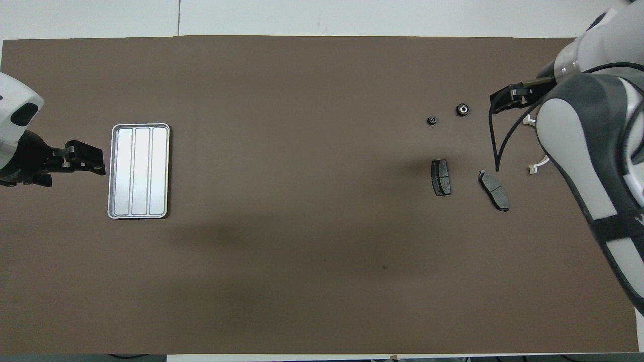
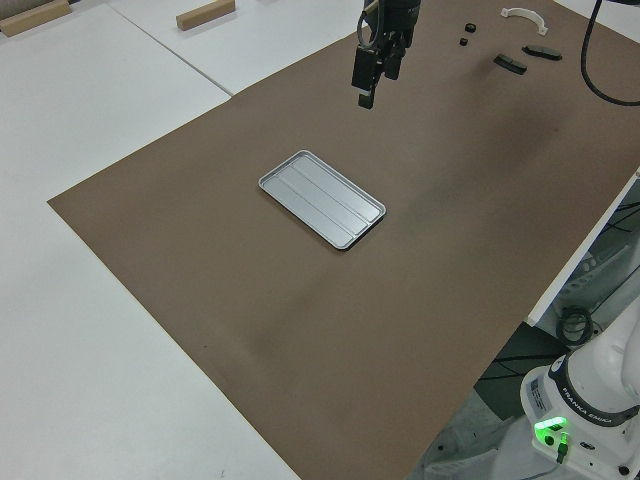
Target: Place bearing gear from tray to pile
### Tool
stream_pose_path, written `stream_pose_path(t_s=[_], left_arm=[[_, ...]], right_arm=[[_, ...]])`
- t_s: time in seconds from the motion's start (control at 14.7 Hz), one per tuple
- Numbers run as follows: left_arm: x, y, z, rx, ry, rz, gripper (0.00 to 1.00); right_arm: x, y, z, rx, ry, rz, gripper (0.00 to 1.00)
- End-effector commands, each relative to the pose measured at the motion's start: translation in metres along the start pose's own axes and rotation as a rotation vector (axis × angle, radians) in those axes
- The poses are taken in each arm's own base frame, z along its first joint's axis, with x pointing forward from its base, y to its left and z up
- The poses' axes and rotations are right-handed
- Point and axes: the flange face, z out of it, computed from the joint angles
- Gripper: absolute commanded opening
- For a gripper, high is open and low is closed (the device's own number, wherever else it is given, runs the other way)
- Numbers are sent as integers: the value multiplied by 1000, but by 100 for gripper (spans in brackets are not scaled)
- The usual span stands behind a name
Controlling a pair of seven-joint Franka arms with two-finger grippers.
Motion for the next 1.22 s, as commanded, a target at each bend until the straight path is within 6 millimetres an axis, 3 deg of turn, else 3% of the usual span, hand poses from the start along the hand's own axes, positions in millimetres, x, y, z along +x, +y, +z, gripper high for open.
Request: stream_pose_path(t_s=[0.0,0.27,0.54,0.88,1.15], left_arm=[[-9,-2,-3,-13,6,11,100],[-9,-2,-4,-13,8,11,100],[-9,-2,-3,-13,6,11,100],[-9,-2,-4,-13,8,11,100],[-9,-2,-4,-13,8,11,100]], right_arm=[[-56,-1,-42,14,-43,-16,100],[-101,-3,-82,3,-142,-13,100],[-118,1,-92,6,-194,-2,100],[-117,-1,-93,2,-185,-2,100],[-99,4,-101,-48,-48,-14,100]])
